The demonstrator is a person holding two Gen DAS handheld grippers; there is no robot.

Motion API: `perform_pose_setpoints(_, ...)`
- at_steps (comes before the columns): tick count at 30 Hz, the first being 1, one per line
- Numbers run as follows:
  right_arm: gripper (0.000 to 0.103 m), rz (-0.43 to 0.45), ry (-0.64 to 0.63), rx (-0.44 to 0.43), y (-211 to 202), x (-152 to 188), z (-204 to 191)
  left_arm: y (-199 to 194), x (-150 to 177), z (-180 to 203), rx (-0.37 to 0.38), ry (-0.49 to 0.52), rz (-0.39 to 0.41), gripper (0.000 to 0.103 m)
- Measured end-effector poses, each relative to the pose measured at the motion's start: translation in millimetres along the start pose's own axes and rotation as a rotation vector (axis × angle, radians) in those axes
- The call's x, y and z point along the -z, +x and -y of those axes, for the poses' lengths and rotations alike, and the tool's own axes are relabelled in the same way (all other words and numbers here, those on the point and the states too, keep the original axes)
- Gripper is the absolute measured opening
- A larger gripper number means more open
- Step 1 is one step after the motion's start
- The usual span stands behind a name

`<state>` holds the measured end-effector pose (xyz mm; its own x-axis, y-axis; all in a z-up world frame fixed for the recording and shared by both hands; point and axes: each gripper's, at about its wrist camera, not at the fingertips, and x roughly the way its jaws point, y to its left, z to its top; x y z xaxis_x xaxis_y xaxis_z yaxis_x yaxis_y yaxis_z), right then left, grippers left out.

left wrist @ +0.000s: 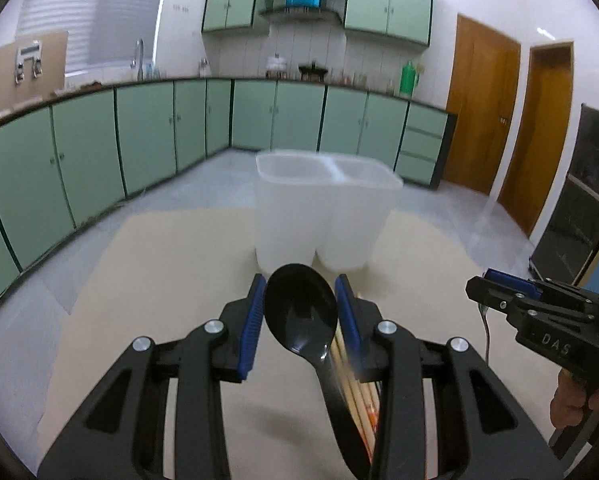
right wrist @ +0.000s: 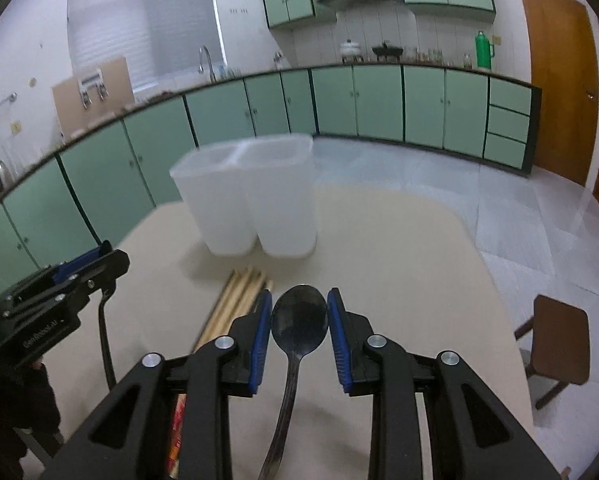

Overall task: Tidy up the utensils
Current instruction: 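Lift both spoons and carry them over the white utensil holder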

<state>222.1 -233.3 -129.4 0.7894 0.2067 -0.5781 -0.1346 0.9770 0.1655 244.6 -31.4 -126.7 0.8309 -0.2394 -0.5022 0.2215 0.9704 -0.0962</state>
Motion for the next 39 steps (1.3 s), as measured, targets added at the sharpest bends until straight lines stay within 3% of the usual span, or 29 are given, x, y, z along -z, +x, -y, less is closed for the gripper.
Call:
perform_pose_setpoints(6, 0.028, 0.088, 0.008, -0.045, -14.0, -33.4, 3.1, -8.5, -33.5, 3.9, 0.008, -0.010, 0.113, 0.034)
perform_pose_setpoints(12, 0.028, 0.203, 0.006, -0.096, -23.1, -100.9, 8.9, -13.8, -91.8, 10.4, 0.009, 0.008, 0.258, 0.034)
perform_pose_setpoints(19, 0.028, 0.323, 0.012, -0.062, 0.3, -173.0, 5.7, 25.6, -163.0, 27.7, -0.020, 0.029, 0.377, 0.034)
perform_pose_setpoints(25, 0.028, 0.348, -0.017, 0.022, 47.2, -194.8, -2.5, 77.9, -174.9, 28.9, -0.068, 0.039, 0.350, 0.034)
perform_pose_setpoints(30, 0.028, 0.279, -0.018, 0.029, 84.0, -186.9, -3.0, 117.9, -160.8, 17.3, -0.088, 0.032, 0.266, 0.034)
perform_pose_setpoints(39, 0.028, 0.182, -0.023, 0.001, 111.8, -156.7, -3.2, 135.0, -125.1, -1.8, -0.085, 0.048, 0.184, 0.035)
